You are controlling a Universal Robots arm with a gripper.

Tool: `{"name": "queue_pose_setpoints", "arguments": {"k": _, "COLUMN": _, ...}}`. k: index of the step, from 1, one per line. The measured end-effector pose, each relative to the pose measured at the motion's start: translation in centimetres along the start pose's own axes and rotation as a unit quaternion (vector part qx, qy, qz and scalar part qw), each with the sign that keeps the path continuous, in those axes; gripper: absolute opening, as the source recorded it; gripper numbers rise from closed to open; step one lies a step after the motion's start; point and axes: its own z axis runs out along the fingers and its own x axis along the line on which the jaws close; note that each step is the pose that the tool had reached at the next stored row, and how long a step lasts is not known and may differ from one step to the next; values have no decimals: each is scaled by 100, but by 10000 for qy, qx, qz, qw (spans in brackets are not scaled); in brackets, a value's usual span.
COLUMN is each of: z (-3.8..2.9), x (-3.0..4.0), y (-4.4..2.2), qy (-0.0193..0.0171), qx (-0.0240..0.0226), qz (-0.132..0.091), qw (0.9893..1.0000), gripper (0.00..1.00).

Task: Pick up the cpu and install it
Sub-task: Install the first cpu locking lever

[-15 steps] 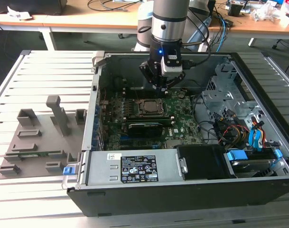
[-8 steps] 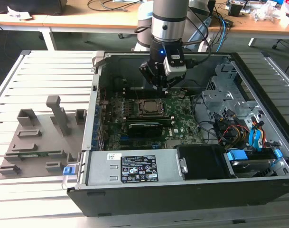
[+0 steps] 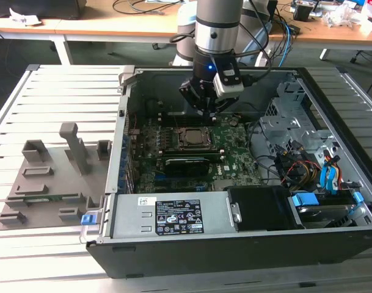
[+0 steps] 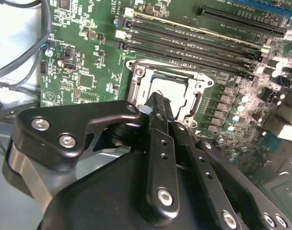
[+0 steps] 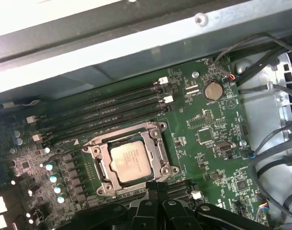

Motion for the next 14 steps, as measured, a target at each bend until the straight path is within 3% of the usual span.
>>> {"name": "queue_pose_setpoints", "arguments": {"k": 6, "z": 0, "x": 0, "y": 0, "qy": -39, "qx": -17, "qz": -447, "qw": 9990, "gripper": 11}}
{"name": "queue_pose_setpoints", "arguments": {"k": 10, "z": 0, "x": 0, "y": 0, "qy": -56, "qx": -25, "qz": -649, "qw": 9979, "gripper": 11}}
{"name": "queue_pose_setpoints", "arguments": {"k": 12, "z": 0, "x": 0, "y": 0, "qy": -68, "qx": -30, "qz": -794, "qw": 9968, "gripper": 11}}
{"name": "queue_pose_setpoints", "arguments": {"k": 13, "z": -2, "x": 0, "y": -1, "qy": -67, "qx": -51, "qz": -832, "qw": 9965, "gripper": 11}}
{"name": "queue_pose_setpoints", "arguments": {"k": 14, "z": -1, "x": 0, "y": 0, "qy": -49, "qx": -146, "qz": -844, "qw": 9963, "gripper": 11}}
